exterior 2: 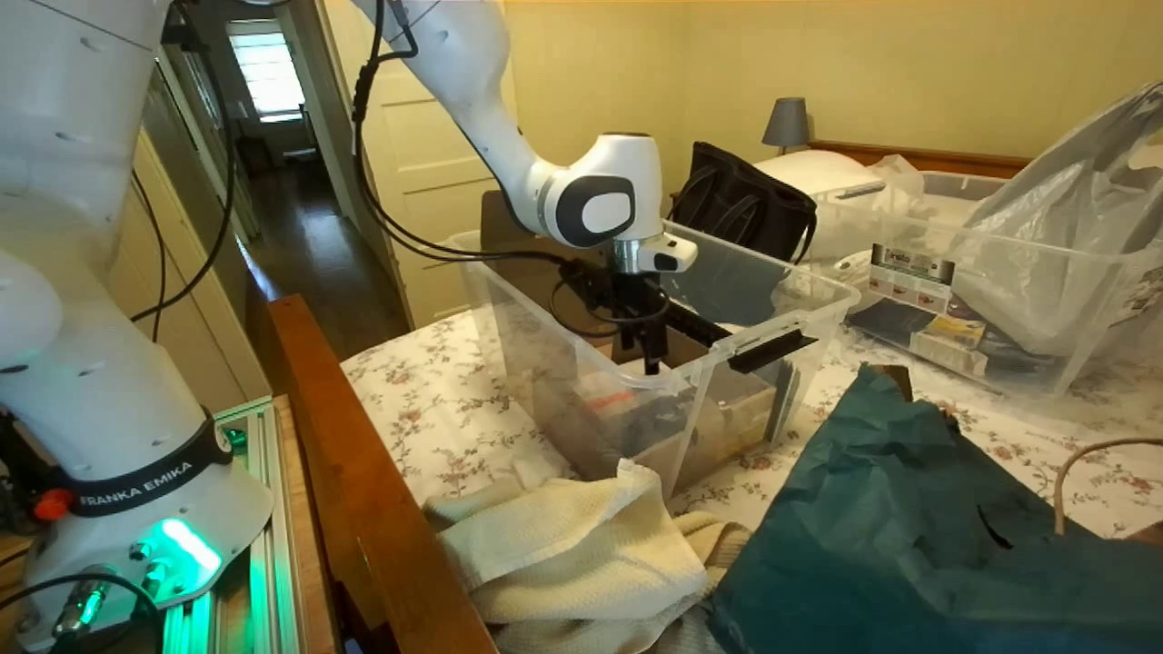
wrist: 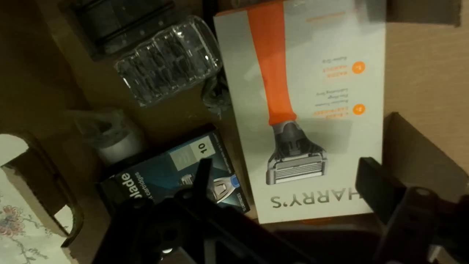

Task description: Remove the black object from the storage box

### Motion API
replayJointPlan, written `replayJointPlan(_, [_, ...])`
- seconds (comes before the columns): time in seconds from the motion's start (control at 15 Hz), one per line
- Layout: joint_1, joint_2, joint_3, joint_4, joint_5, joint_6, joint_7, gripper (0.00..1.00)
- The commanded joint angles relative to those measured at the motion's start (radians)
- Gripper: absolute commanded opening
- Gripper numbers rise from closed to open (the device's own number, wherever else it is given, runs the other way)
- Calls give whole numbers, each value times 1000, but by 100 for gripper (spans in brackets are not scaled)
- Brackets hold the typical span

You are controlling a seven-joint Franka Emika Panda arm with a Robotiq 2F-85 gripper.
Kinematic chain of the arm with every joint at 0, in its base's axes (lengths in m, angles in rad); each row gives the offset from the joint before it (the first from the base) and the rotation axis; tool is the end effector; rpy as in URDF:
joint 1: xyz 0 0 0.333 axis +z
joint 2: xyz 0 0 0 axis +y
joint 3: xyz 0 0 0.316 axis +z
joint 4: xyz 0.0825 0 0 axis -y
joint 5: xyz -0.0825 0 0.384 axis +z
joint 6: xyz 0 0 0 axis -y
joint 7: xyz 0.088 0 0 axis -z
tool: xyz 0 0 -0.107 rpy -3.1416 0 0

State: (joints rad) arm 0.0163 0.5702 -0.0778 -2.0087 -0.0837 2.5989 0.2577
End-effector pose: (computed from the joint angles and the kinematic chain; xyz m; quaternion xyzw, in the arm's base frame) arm 0.6040 -0.0350 0.1693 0.9921 -0.1172 0.0143 0.0417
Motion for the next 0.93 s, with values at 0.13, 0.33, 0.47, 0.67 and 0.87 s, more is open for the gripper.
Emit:
replayJointPlan(0.13, [42, 72, -15, 48, -4, -9, -9, 100])
replayJointPlan(0.33, [48, 110, -14, 73, 1, -17, -13, 100])
replayJointPlan(0.47, [49, 139, -14, 94, 7, -5, -9, 100])
replayJointPlan(0.67, [50, 182, -24, 125, 15, 41, 12, 100])
replayJointPlan(0.87, [51, 220, -39, 159, 23, 84, 31, 100])
